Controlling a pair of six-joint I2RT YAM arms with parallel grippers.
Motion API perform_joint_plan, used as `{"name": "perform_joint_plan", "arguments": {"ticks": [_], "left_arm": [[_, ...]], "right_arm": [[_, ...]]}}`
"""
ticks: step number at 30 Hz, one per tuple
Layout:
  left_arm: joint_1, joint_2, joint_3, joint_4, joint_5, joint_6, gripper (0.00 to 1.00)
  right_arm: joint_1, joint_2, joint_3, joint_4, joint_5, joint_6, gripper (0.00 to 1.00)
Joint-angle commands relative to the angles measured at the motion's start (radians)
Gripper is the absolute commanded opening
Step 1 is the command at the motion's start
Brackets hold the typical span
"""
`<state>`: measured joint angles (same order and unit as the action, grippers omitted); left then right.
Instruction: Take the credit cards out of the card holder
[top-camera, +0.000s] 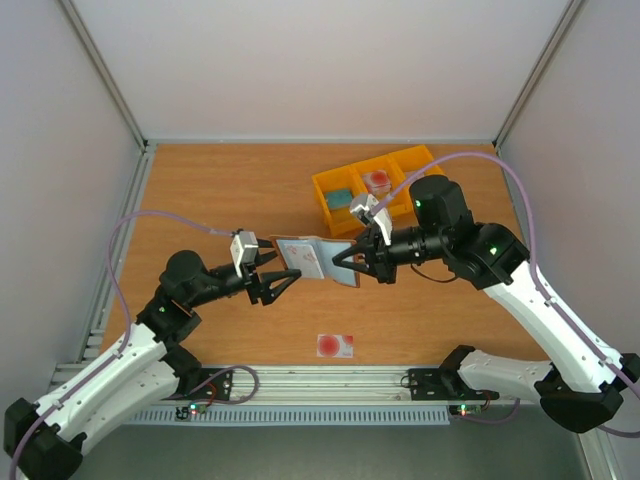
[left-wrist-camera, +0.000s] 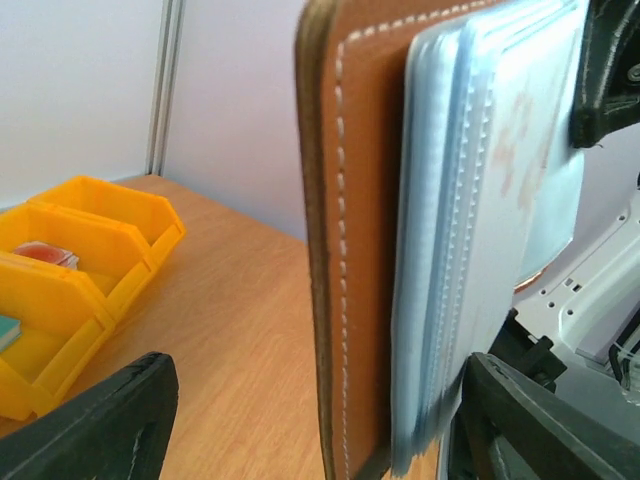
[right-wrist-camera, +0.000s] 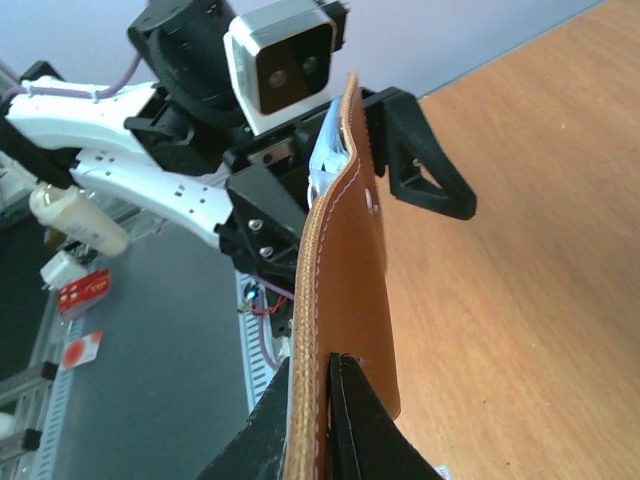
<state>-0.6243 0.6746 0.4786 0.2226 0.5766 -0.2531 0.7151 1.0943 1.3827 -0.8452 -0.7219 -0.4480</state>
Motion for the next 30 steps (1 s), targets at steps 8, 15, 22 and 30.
{"name": "perform_joint_plan", "arguments": {"ticks": [8, 15, 22, 30], "left_arm": [[0.0, -0.001, 0.028, 0.148, 0.249, -0.016, 0.91], [-0.017, -0.001, 0.041, 0.165, 0.313, -0.026, 0.45], [-0.018, -0.027, 0.035, 0.145, 0.312, -0.039, 0.45], [-0.01, -0.023, 0.044, 0.153, 0.331, -0.024, 0.41]], "right_arm": [[0.007, 0.019, 0.016, -0.086, -0.154, -0.14, 0.01], [0.004, 0.065, 0.045, -0.057, -0.169, -0.171, 0.01], [-0.097, 0.056, 0.01, 0.008, -0.135, -0.104, 0.01], [-0.206, 0.039, -0.058, 0.081, -0.347, -0.053, 0.01]]}}
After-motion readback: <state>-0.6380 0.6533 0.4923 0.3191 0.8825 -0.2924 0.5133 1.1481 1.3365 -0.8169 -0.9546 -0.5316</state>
